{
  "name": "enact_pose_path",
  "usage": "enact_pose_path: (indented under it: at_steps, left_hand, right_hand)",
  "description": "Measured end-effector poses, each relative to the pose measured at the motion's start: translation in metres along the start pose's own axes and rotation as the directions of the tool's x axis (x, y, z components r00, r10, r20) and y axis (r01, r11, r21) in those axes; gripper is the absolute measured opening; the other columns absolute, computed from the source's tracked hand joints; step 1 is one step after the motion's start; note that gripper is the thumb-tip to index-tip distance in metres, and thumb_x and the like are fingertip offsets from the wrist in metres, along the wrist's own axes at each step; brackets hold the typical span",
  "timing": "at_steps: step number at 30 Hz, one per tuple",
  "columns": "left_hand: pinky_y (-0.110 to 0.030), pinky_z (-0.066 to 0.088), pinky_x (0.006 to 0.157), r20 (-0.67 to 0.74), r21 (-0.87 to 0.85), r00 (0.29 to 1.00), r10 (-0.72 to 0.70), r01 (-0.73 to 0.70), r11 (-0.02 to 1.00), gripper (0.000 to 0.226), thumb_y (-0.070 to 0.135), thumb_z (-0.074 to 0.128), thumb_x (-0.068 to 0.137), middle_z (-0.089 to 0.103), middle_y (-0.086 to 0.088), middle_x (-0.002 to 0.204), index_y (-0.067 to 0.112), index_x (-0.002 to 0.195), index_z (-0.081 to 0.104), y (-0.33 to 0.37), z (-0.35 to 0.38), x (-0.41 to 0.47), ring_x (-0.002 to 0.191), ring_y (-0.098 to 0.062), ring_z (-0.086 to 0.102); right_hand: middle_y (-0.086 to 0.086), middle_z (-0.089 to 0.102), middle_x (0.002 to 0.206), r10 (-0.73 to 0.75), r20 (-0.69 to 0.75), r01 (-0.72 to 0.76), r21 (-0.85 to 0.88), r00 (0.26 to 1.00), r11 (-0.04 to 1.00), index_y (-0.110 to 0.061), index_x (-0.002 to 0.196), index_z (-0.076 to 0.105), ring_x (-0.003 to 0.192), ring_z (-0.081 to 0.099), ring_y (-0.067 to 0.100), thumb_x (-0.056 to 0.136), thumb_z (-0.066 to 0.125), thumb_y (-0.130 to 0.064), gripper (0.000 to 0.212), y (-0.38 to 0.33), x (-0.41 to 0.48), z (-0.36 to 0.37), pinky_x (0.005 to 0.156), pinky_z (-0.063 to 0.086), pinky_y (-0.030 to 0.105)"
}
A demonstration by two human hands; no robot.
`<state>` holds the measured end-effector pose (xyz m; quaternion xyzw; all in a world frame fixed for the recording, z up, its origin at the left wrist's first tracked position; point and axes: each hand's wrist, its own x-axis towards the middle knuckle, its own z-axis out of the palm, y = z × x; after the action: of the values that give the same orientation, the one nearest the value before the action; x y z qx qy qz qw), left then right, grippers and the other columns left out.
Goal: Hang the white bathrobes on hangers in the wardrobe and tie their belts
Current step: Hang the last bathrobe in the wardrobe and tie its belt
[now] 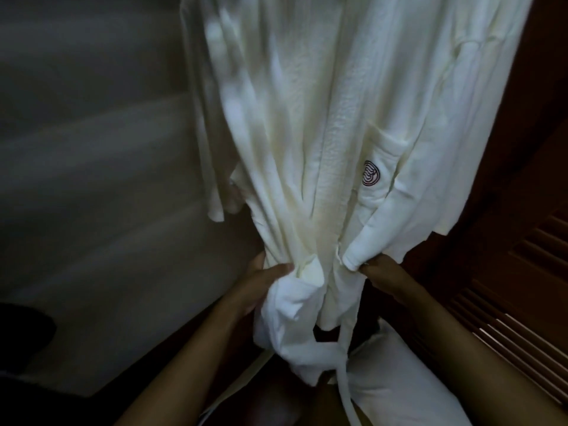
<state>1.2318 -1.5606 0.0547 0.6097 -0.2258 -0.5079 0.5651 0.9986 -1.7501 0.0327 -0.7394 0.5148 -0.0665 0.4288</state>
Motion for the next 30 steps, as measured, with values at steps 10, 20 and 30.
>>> enact_pose_path:
  at_steps: [10, 20, 30]
  left_hand:
    - [-0.033, 0.043, 0.107, -0.188, 0.614, 0.947, 0.259, -0.092, 0.784, 0.071, 0.053, 0.067, 0.091, 0.055, 0.003, 0.144, 0.023, 0.151, 0.044, 0.006, -0.002, -0.020, 0.131, -0.017, 0.054]
    - [-0.027, 0.044, 0.077, -0.347, 0.641, 0.849, 0.399, -0.096, 0.761, 0.020, 0.031, 0.064, 0.099, 0.071, 0.004, 0.100, 0.016, 0.108, 0.073, 0.056, -0.071, -0.056, 0.094, -0.017, 0.067]
    - [-0.042, 0.047, 0.094, -0.691, 0.614, 0.575, 0.438, 0.146, 0.776, 0.036, 0.037, 0.064, 0.099, 0.070, -0.018, 0.126, 0.011, 0.123, 0.072, 0.066, -0.219, -0.111, 0.115, -0.035, 0.064]
  right_hand:
    - [0.002, 0.057, 0.142, -0.380, 0.004, 0.380, -0.059, 0.925, 0.923, -0.018, 0.148, 0.047, 0.122, 0.058, 0.016, 0.090, 0.066, -0.058, 0.073, -0.138, -0.050, 0.039, 0.100, 0.048, 0.029]
    - [0.022, 0.066, 0.095, -0.692, -0.236, 0.456, -0.602, 0.682, 0.656, 0.001, 0.108, 0.059, 0.084, 0.066, 0.044, 0.087, 0.058, -0.034, 0.041, -0.222, 0.040, 0.060, 0.069, 0.054, 0.047]
    - [0.031, 0.062, 0.095, -0.739, -0.225, 0.332, -0.784, 0.636, 0.524, 0.005, 0.094, 0.069, 0.091, 0.060, 0.048, 0.071, 0.082, -0.027, 0.042, -0.188, 0.122, -0.003, 0.079, 0.050, 0.051]
